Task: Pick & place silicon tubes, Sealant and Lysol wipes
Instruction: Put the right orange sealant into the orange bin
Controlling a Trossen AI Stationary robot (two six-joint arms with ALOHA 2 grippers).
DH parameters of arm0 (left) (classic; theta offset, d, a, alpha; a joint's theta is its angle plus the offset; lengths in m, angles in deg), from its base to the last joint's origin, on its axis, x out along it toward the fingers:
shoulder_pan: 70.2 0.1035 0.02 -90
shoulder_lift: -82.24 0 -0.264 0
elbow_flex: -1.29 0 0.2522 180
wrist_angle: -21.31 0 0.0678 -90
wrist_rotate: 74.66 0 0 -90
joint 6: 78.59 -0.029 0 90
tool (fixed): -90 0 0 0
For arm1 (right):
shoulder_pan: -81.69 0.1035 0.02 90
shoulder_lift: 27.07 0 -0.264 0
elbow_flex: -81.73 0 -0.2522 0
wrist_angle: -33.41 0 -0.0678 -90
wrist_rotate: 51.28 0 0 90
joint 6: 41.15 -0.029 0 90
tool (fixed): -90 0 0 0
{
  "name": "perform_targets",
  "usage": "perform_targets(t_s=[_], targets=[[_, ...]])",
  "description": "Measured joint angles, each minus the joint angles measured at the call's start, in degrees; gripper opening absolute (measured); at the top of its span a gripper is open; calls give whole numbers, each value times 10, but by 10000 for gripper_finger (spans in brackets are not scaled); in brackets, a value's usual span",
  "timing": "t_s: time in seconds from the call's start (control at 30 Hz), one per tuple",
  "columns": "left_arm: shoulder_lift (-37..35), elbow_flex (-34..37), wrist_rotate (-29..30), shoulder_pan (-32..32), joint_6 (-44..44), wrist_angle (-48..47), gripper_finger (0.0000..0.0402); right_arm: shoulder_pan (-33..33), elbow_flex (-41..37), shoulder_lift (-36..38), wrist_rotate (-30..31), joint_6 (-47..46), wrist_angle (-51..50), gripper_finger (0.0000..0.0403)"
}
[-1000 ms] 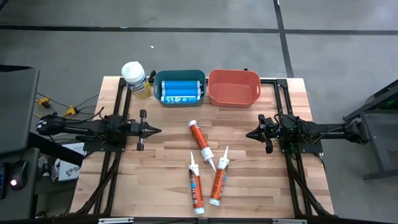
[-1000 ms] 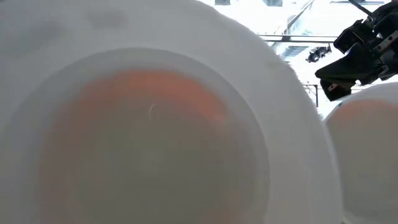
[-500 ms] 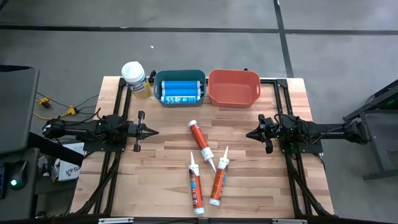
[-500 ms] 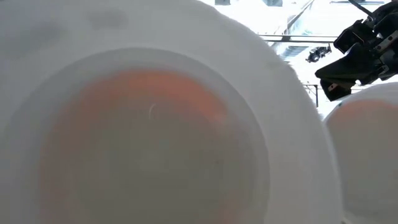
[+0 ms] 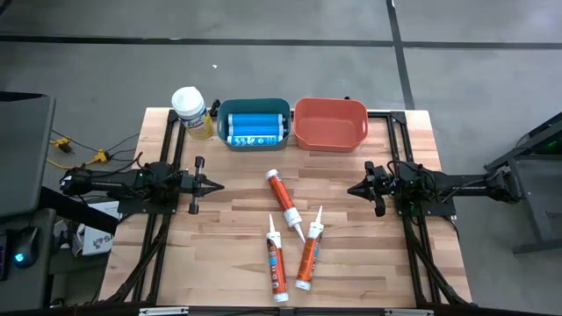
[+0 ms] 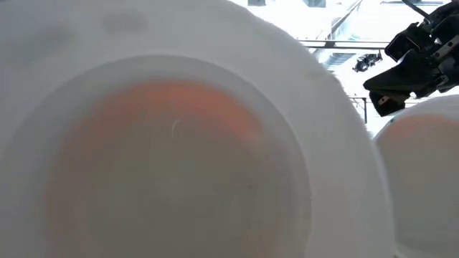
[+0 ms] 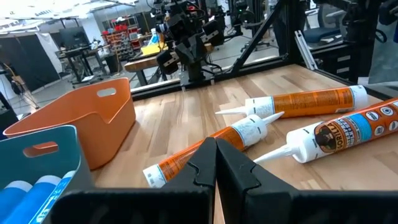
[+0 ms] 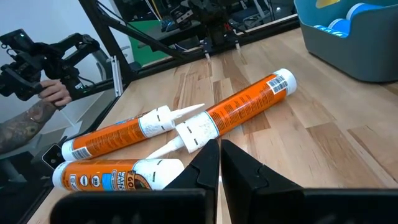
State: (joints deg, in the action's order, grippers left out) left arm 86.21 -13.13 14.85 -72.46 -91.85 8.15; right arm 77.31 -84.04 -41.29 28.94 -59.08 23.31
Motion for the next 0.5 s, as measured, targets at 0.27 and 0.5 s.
perform_targets(t_s=[0.27, 0.5], targets=[[0, 0, 0, 0, 6, 0, 0, 0, 0, 0, 0, 0, 0, 12], [0, 0, 0, 0, 17, 0, 0, 0, 0, 0, 0, 14, 0, 12]])
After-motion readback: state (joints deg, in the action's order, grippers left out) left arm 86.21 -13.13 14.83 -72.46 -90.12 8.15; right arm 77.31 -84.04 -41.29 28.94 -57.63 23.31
